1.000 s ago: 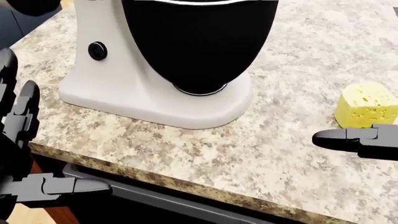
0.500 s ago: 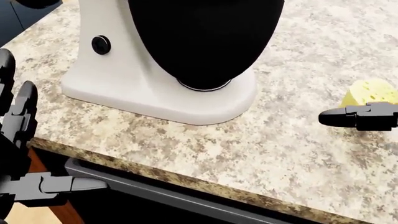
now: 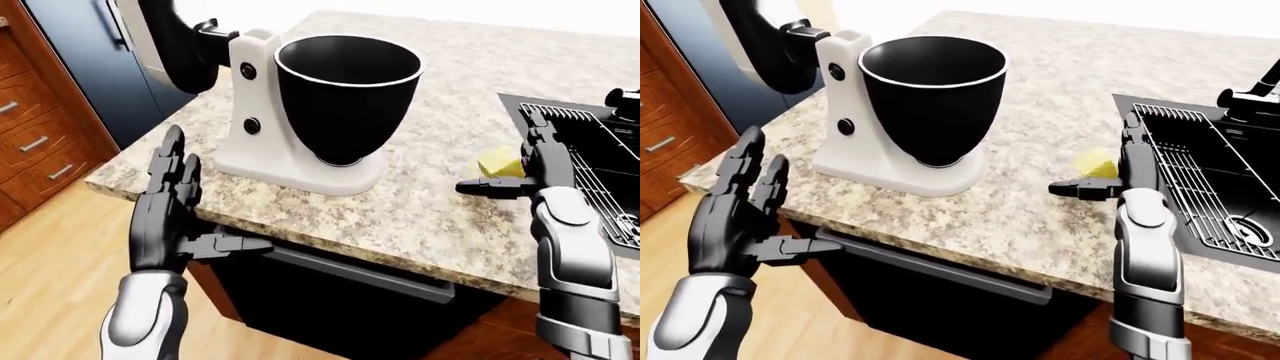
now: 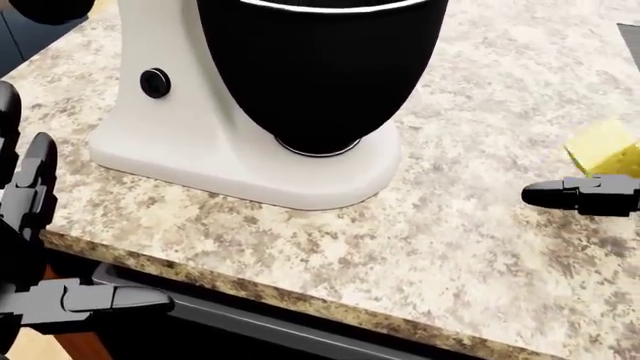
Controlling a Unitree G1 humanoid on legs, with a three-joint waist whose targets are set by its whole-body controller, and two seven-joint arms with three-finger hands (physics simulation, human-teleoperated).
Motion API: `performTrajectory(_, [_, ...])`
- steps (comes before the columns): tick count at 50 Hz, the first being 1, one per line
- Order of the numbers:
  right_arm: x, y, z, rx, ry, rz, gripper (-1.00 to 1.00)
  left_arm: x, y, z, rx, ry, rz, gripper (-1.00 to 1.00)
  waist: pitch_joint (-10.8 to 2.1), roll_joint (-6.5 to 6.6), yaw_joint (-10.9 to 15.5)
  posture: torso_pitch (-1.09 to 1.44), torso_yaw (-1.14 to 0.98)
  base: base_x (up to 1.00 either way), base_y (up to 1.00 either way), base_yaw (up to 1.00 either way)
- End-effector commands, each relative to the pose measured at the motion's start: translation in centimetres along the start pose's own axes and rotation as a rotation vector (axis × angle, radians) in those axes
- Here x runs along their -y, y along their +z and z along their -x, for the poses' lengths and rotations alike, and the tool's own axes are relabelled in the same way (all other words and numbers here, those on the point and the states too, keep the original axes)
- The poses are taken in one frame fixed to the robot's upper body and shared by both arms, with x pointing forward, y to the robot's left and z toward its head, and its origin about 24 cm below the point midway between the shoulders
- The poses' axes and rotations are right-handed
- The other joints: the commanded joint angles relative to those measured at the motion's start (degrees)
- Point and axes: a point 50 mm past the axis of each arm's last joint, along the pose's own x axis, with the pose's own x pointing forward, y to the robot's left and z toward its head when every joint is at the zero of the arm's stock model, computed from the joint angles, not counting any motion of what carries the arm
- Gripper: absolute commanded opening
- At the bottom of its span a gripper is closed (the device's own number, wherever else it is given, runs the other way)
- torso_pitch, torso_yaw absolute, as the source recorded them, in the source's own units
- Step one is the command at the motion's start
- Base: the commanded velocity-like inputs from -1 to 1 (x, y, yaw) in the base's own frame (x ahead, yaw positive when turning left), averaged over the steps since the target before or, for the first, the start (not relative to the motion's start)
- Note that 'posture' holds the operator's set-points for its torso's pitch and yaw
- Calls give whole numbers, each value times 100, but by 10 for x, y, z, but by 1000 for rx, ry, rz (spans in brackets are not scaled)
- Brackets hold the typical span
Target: Place the cheese in the stand mixer bowl.
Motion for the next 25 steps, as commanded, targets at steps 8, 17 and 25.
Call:
performTrajectory(8, [-26,-31,-3,-150,163,-92,47,2,15,1,85,-8,-5,100,-58,12,25,0,0,0,0,0])
performTrajectory(17, [-26,-26,0,-138,150,-124,-100,2,15,2,85,-9,-1,100,-83,-4,49,0,0,0,0,0])
performTrajectory(25, [-24,-2,6,-63,141,-97,-100,1,18,2,92,-5,2,100,-92,-16,83,0,0,0,0,0])
